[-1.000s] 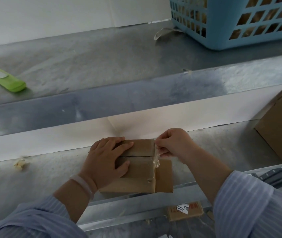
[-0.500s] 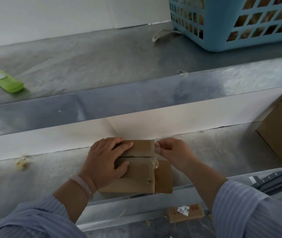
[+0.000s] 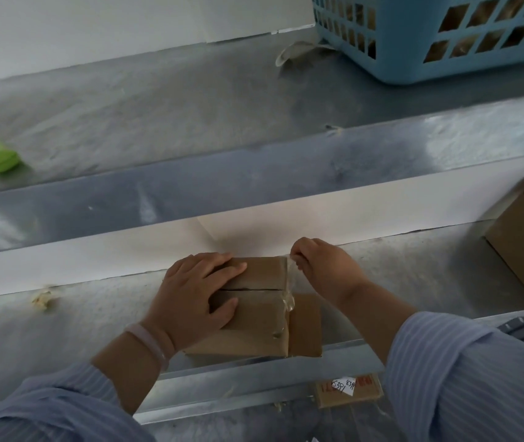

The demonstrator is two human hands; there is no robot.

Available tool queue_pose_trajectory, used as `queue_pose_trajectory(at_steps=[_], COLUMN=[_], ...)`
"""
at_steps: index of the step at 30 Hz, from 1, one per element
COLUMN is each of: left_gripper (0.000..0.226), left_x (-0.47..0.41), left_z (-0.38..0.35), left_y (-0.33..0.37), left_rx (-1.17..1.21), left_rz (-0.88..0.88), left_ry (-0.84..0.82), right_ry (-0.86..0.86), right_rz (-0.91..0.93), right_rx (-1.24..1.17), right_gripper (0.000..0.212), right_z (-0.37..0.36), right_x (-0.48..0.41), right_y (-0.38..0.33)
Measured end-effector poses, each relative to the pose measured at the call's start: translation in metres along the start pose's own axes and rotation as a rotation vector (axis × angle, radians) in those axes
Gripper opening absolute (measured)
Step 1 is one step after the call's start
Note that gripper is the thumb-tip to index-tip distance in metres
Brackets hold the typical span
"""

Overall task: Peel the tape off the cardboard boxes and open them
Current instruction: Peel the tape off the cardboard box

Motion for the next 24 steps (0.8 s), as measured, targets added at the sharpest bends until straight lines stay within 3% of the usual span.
queue_pose_trajectory(at_steps=[3,7,12,16,17,21,24], left_gripper=[0.054,0.055,0.055,0.054,0.054,0.054,0.054], left_x=[0.001,0.0,0.001,0.0,0.001,0.0,0.0], left_z=[-0.001,-0.001,-0.001,-0.001,-0.001,-0.002,-0.002], left_y=[-0.001,-0.002,-0.001,-0.001,-0.001,-0.002,-0.003], left_rx=[0.003,0.009,0.013,0.004,0.004,0.004,0.002], left_rz=[0.0,0.001,0.004,0.002,0.004,0.003,0.012], left_ry=[0.001,0.001,0.009,0.01,0.012,0.016,0.025], right_ry=[0.047,0.113,-0.049,-0.197,-0.198,-0.119,-0.098], right_rz=[0.088,0.129,-0.138,-0.475,-0.507,-0.442,-0.467], right_rx=[0.113,0.001,-0.307,-0.909,-0.953,-0.486,-0.4], right_gripper=[0.016,0.017,0.011,0.024,0.019,0.008,0.013], right_z=[0.007,0.023,0.015,0.002,0.002,0.008,0.012], right_x=[-0.002,0.0,0.001,0.008,0.008,0.001,0.001], right_y=[-0.008,-0.02,-0.001,0.017,0.017,0.013,0.013])
Point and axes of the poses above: each hand's wrist, its own x-axis away from the middle knuckle, its own z-axis out of the back of the hand, y = z × x, the point moved 9 cm from there along -x, towards the middle knuckle, and after that the axes turned 11 degrees about -z, right-handed, at the moved point
